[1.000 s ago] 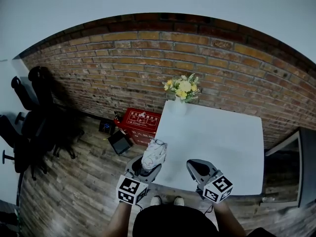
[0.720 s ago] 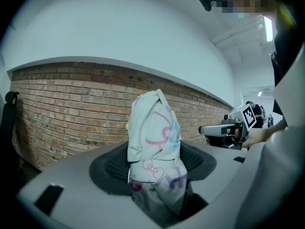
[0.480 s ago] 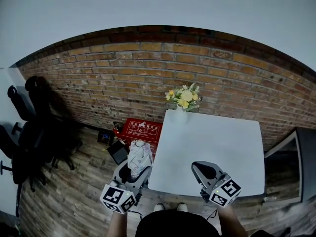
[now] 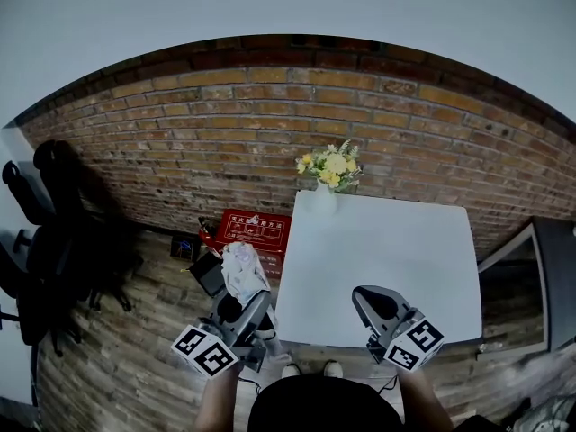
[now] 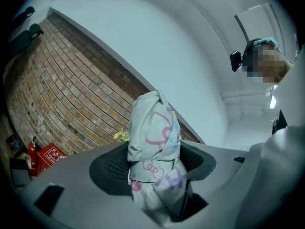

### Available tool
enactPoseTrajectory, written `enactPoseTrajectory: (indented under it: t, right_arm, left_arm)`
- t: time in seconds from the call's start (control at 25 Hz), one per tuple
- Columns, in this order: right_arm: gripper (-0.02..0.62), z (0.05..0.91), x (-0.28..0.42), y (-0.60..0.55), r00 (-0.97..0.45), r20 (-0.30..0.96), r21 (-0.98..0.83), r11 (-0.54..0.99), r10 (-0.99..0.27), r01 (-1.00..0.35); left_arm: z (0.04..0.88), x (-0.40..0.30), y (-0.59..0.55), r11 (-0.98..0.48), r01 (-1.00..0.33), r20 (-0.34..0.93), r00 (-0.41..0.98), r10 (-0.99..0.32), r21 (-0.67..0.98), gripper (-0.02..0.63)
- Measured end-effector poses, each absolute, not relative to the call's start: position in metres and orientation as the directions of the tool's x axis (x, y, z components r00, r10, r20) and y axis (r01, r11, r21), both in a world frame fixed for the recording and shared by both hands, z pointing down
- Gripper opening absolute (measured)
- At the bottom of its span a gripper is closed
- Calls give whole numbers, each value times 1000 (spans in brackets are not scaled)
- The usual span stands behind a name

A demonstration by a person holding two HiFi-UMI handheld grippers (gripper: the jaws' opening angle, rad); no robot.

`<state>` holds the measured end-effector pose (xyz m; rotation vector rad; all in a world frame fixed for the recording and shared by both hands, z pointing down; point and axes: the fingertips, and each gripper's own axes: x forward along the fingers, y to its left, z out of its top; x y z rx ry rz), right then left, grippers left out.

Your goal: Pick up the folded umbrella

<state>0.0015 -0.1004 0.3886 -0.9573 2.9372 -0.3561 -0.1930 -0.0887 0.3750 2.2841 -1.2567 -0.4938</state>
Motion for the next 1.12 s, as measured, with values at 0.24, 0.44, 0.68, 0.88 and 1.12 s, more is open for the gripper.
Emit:
enactPoseTrajectory:
  t: [0.24,0.44,0.68,0.88,1.12]
  right_arm:
    - [21,393,4,-98,-797,51,-231,769,-602,-596]
    - [21,394,4,-101,-790,41,-263,756,-611,-599]
    - [21,395,1,-101,-793,36,-289,753,-609,-591]
    - [21,398,1,-101,-789,37,-309,744,-613,-592]
    - [21,400,2,-100,-788,44,-310,742,-614,-595]
  left_arm:
    - [387,-196,-93,-449,-612,-104,514,-852,651,288]
    - [389,-194,-96,-447,-583,-117,516,-849,678,288]
    - [392,-192,-96,-444,-596,-96,523,-847,669,288]
    - [400,-193,-95,-433,-598,-82,522,-849,675,288]
    - [402,-188,-92,-437,-607,-66,535,-842,664,288]
